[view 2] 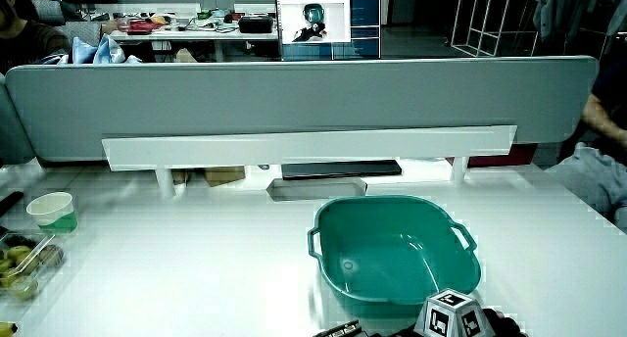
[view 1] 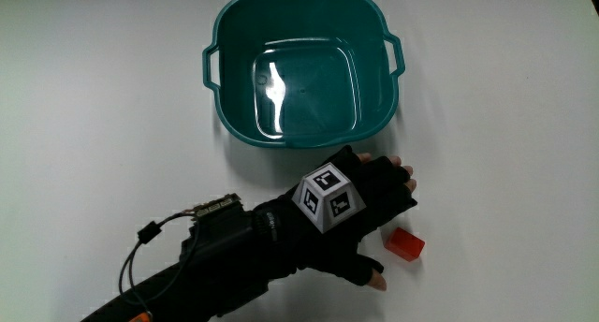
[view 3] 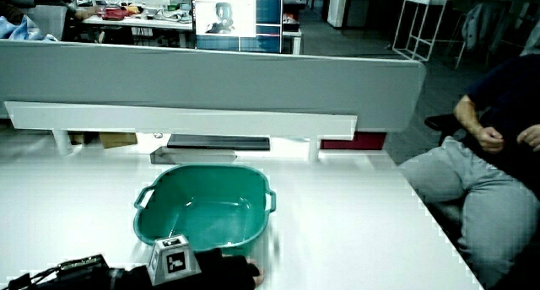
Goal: Pick red block
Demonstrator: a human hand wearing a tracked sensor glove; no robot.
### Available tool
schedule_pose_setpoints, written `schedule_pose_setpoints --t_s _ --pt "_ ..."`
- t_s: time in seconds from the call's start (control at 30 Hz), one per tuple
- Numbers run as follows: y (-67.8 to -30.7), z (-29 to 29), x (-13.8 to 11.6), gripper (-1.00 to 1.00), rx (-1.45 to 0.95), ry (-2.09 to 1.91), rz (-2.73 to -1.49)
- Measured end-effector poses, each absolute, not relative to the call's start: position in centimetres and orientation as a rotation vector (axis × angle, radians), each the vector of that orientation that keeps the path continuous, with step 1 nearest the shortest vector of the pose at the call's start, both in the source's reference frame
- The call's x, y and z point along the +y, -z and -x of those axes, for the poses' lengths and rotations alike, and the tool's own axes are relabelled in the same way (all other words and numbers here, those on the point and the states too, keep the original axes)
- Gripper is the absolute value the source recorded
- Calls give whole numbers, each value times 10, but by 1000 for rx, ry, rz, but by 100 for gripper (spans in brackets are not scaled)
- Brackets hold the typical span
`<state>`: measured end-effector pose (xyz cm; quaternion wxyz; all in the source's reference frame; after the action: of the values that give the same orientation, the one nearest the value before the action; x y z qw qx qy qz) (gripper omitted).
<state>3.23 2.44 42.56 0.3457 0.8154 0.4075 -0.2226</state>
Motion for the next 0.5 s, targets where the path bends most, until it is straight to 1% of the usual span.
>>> schedule_pose_setpoints --t_s 0.4,0.5 --pt "-437 -51 28 0 1024 518 -2100" --pt "-439 -53 28 8 1016 518 -2086"
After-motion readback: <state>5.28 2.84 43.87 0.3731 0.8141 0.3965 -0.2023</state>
